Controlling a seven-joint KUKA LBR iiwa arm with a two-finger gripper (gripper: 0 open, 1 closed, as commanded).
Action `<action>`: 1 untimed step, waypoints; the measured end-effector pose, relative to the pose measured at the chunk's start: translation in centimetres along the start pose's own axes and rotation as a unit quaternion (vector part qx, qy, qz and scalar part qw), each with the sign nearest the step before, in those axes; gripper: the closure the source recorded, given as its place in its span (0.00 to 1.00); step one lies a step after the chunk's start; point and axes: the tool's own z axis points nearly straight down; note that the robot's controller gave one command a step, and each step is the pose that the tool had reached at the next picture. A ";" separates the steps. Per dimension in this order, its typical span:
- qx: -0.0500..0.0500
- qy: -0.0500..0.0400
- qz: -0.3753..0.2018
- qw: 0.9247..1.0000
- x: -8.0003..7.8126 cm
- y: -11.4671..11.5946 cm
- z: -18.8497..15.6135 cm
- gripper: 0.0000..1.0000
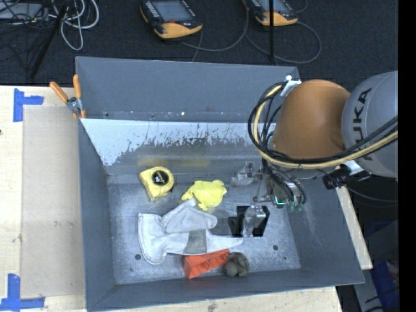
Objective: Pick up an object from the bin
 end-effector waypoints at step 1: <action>0.000 -0.001 0.000 1.000 0.0 0.0 -0.2 0.00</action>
Offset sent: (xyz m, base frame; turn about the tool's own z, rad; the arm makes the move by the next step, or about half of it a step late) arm -0.0101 -0.0220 -0.0685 0.0330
